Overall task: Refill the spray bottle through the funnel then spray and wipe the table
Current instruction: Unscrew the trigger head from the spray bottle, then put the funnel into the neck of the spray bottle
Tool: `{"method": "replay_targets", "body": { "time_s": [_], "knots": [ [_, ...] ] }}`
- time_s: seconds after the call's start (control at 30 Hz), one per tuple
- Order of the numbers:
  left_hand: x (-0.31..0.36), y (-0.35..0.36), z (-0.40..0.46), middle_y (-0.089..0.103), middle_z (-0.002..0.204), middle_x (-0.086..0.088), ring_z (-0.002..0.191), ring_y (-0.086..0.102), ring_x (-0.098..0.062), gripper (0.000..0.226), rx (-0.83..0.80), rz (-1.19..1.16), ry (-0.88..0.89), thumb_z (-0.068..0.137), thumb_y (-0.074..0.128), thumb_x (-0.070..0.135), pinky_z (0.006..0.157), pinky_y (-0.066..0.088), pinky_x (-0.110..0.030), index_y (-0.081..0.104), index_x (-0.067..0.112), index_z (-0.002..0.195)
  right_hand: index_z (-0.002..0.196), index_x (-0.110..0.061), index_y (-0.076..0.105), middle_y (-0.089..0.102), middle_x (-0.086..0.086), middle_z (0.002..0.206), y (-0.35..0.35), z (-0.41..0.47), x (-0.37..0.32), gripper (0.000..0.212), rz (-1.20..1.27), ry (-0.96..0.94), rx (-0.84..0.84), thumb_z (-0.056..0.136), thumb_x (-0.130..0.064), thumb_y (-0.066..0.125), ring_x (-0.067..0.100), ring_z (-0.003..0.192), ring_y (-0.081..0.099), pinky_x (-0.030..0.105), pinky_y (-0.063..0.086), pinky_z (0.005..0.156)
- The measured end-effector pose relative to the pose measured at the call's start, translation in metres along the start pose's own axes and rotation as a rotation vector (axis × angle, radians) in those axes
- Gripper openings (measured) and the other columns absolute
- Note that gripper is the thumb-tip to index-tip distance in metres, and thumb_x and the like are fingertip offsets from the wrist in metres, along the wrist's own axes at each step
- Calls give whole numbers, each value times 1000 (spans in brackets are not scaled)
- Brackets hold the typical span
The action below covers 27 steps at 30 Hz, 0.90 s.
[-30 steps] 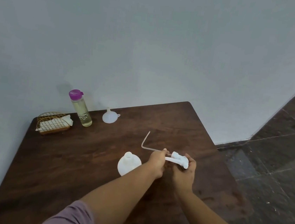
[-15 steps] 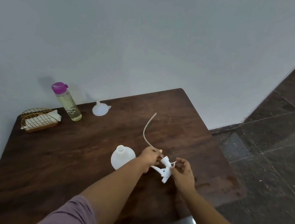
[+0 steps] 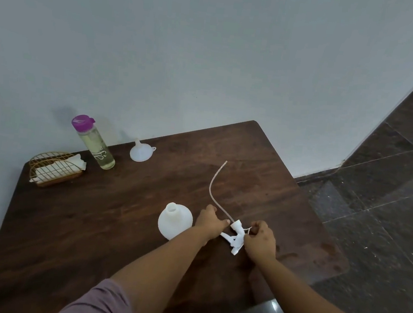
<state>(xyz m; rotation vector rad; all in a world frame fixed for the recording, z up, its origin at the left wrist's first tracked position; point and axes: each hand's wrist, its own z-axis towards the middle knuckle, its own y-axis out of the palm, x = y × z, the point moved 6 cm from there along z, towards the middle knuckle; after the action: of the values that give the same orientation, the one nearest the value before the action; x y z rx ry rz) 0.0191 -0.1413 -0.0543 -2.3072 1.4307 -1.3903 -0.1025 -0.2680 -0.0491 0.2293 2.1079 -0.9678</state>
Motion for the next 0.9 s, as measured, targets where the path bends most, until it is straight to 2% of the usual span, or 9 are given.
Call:
{"method": "replay_targets", "body": {
  "time_s": [0.07, 0.17, 0.3, 0.4, 0.47, 0.6, 0.73, 0.9],
  "knots": [
    [15, -13, -4, 45, 138, -9, 125, 49, -26, 58, 95, 126, 93, 88, 68, 34, 103, 44, -36, 44, 12, 135, 113, -10, 55, 53, 11, 114, -1, -1, -8, 34, -43, -28, 1, 80, -4, 55, 21, 91, 53, 27, 39, 75],
    [38, -28, -18, 41, 137, -10, 130, 40, -28, 54, 156, 227, 235, 90, 65, 34, 106, 38, -35, 44, 12, 134, 116, -11, 53, 48, 10, 120, -2, -2, -31, 35, -65, -85, 11, 82, -8, 58, 26, 105, 53, 26, 37, 81],
    [54, -48, -44, 40, 134, -7, 129, 38, -24, 49, 228, 222, 395, 92, 62, 31, 101, 40, -33, 43, 14, 134, 113, -16, 55, 49, 5, 119, 5, -7, -81, 31, -16, -249, 3, 84, -13, 63, 20, 108, 53, 26, 40, 84],
    [58, -82, -64, 44, 131, -6, 124, 43, -21, 40, 372, 172, 505, 94, 58, 26, 96, 40, -27, 47, 13, 130, 109, -18, 57, 53, 3, 113, 18, -14, -124, 29, 25, -372, 14, 82, -11, 63, 19, 107, 53, 34, 45, 92],
    [53, -111, -74, 47, 130, -4, 121, 46, -18, 37, 451, 128, 543, 94, 58, 24, 96, 41, -24, 49, 14, 128, 108, -18, 57, 55, 2, 111, 31, -21, -151, 28, 55, -435, 4, 82, -10, 62, 16, 102, 53, 34, 47, 91],
    [25, -174, -84, 49, 126, 0, 115, 50, -12, 33, 590, 35, 501, 94, 59, 23, 92, 49, -25, 51, 17, 125, 113, -18, 56, 53, -2, 113, 66, -34, -200, 30, 66, -554, -55, 85, -10, 63, 10, 99, 54, 23, 44, 85],
    [-18, -234, -73, 51, 122, 2, 112, 52, -14, 31, 693, -58, 324, 93, 61, 23, 95, 49, -30, 53, 17, 122, 113, -20, 56, 54, -3, 112, 107, -37, -247, 29, 12, -654, -120, 85, -13, 63, 11, 102, 53, 27, 46, 91],
    [-65, -287, -49, 55, 128, -1, 116, 54, -17, 38, 657, -155, 135, 94, 62, 20, 100, 49, -35, 50, 17, 130, 110, -15, 58, 59, 2, 113, 152, -16, -289, 26, -79, -640, -206, 84, -13, 63, 13, 96, 55, 22, 40, 83]
  ]
}}
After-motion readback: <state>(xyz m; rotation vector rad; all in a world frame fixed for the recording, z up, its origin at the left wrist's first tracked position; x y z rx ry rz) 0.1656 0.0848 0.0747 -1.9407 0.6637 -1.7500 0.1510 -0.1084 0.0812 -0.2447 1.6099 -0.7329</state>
